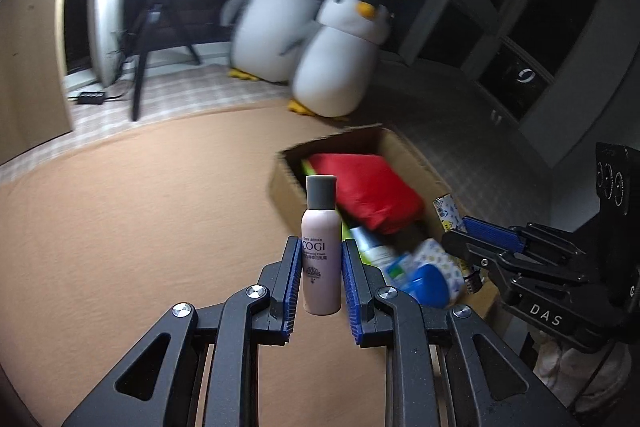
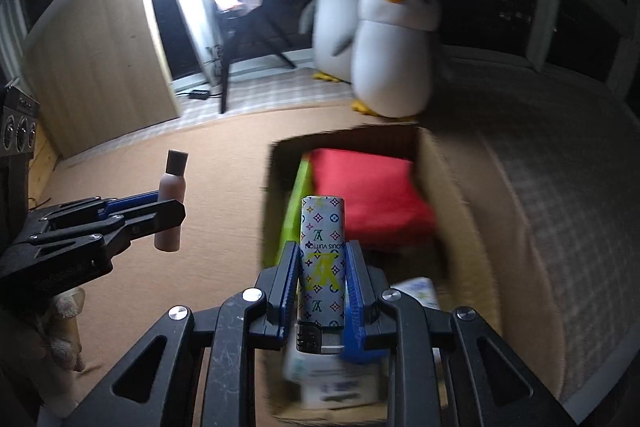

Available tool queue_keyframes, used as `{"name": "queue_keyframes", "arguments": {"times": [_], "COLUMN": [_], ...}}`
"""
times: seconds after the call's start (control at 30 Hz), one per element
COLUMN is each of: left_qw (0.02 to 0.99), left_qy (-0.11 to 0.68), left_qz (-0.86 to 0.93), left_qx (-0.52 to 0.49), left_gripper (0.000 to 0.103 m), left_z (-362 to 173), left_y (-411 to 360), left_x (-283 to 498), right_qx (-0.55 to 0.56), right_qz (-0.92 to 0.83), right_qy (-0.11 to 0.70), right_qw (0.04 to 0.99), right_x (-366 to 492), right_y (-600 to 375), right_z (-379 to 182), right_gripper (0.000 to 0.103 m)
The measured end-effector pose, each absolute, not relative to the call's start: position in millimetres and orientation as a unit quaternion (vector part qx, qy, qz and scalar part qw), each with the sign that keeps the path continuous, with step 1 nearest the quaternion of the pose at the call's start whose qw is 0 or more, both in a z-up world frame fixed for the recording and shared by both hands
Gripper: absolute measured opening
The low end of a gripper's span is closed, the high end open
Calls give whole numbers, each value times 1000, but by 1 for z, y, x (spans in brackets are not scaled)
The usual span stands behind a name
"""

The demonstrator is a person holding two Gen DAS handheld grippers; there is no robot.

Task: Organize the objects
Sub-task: 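Carry the bottle and lighter into the box and release both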

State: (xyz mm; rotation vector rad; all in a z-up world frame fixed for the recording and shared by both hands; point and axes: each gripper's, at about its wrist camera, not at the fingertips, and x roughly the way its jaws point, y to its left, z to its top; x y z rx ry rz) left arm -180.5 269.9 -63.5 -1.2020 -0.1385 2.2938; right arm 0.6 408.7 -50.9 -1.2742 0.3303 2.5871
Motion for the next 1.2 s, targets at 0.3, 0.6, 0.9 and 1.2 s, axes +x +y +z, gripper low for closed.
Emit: {"name": "queue_keyframes", "arguments": {"times": [0.3,0.6,0.9,1.2], "left_qw": [299,290,280,263], "left_qy": [-27,-25,-22,-18], "left_qz": [837,840,841,849], "left_qx": [-458,-458,-463,-458], "left_gripper": [22,76,80,87], "left_z": [-72,-70,-70,-59], "left_y": [333,351,345,323], "left_x": [-182,-186,-185,-173], "right_qx": [-442,-428,-428,-428], "right_qz": [876,880,876,872], "right_qy": [127,131,149,162], "right_qw": [147,157,168,171], "right_x": [28,41,48,51], "right_y": [450,468,480,475], "right_z": [-61,-56,-58,-57], "right_gripper": [21,60,62,66]}}
